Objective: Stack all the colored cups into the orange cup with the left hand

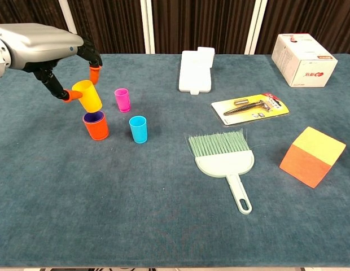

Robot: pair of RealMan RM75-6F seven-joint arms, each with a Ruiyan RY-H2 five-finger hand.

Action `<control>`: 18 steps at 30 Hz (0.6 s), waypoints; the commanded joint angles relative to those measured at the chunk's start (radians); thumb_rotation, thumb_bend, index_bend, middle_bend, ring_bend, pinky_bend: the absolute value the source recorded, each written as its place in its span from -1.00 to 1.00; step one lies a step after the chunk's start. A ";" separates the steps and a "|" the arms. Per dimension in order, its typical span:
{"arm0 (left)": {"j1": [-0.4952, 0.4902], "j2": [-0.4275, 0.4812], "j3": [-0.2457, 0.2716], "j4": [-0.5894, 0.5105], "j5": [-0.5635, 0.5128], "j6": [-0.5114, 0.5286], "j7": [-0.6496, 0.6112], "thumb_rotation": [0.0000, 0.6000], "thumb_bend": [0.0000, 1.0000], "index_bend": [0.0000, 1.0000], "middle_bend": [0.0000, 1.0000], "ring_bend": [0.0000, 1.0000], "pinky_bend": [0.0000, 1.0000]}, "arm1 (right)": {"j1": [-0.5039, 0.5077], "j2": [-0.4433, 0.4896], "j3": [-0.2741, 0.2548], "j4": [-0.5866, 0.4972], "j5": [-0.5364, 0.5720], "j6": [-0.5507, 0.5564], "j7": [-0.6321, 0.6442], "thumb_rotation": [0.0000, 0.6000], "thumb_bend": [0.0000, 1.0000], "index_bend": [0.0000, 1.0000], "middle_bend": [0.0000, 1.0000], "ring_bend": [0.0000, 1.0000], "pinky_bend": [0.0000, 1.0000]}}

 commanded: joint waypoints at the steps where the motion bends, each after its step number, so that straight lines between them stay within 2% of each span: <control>1: -0.006 -0.007 0.005 0.030 -0.013 0.000 0.011 1.00 -0.25 -0.07 -0.65 -1.00 -1.00 | 0.000 0.000 0.000 0.000 0.001 0.000 -0.001 1.00 -0.31 -0.82 -0.91 -0.83 -0.93; 18: -0.028 -0.081 0.014 0.116 -0.034 -0.020 -0.012 1.00 -0.25 -0.07 -0.65 -1.00 -1.00 | 0.001 -0.001 0.001 0.004 0.003 -0.003 0.002 1.00 -0.31 -0.82 -0.91 -0.83 -0.93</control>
